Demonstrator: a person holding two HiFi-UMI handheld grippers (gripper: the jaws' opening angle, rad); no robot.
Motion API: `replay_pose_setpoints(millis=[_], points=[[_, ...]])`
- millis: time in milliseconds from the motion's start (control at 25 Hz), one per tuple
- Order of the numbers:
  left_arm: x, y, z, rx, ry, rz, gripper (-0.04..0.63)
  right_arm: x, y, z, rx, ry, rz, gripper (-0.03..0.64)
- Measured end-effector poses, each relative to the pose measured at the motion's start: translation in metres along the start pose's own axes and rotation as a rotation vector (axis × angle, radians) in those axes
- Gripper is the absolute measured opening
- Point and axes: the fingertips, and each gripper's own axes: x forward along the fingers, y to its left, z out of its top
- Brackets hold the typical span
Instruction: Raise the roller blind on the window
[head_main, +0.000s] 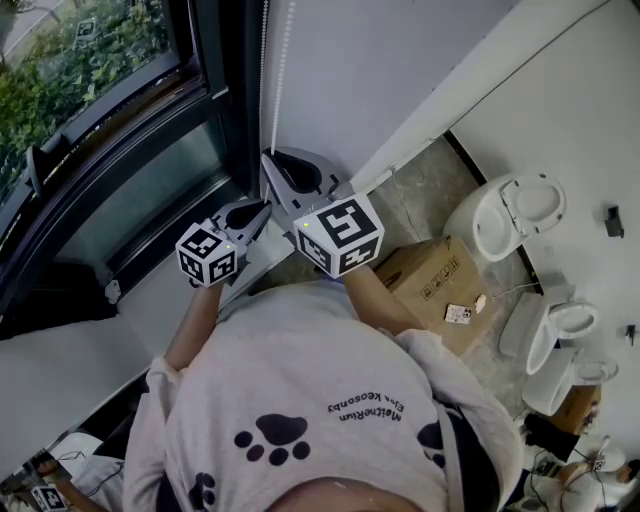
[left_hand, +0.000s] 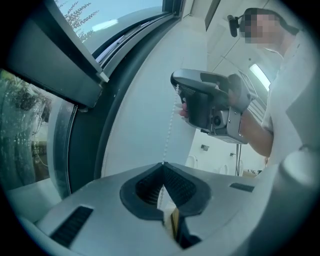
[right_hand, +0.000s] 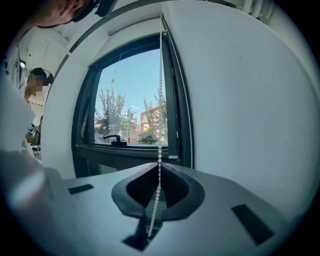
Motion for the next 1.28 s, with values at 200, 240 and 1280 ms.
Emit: replay_pose_setpoints(millis=[200, 240, 1280], points=[[0.001, 0.003, -0.006, 0.019, 0.005, 0.029, 0.011, 0.0, -0.001, -0.007, 0.003, 0.004, -0.003, 0.015], [0.002, 0.002, -0.006, 0.036, 0.02, 0.032, 0.011, 0.0, -0.002, -0.007, 0.002, 0.003, -0.004, 0.015], [-0.039, -0.067, 0.224, 0.26, -0.155, -0.024, 0.104, -0.001, 0.0, -0.008, 0.008, -0.009, 0.014, 0.014]])
